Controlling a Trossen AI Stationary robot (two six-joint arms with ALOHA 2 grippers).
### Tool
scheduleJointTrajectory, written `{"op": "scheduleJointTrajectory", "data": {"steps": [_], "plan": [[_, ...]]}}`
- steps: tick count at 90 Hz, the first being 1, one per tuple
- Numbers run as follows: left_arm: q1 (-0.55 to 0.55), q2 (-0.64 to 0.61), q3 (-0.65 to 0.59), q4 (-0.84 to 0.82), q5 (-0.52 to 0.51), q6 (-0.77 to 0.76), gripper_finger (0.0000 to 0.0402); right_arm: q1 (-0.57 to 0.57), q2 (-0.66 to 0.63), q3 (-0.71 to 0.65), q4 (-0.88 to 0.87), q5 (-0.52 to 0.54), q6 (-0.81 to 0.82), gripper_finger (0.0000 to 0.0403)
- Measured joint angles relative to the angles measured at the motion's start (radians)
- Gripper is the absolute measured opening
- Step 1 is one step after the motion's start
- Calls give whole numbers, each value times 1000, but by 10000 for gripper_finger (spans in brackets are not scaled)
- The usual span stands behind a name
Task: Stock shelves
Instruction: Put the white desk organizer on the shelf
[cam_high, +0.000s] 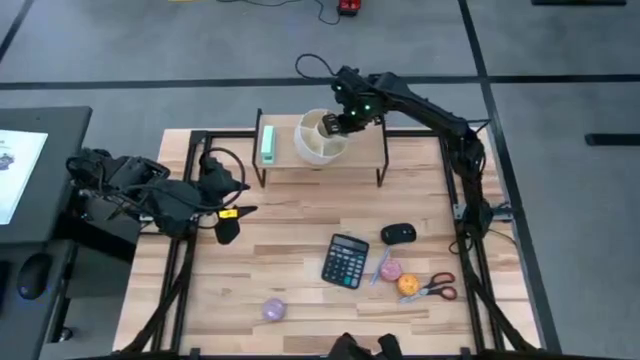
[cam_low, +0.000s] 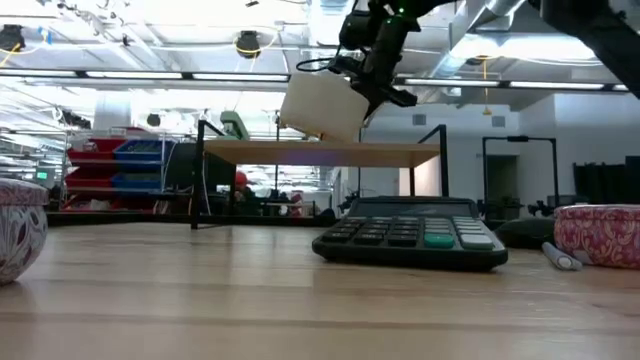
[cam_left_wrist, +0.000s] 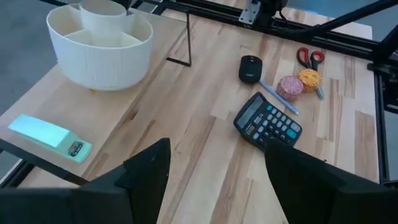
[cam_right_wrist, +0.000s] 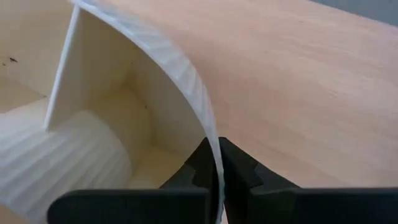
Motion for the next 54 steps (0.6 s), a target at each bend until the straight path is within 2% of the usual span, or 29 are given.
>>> {"op": "scheduleJointTrajectory", "data": {"steps": [38, 54], "plan": [[0, 0, 0, 0, 7, 6, 237, -7, 0, 0, -4, 13, 34, 1], [0, 0, 0, 0, 7, 7, 237, -6, 0, 2, -1, 23, 36, 31]]}}
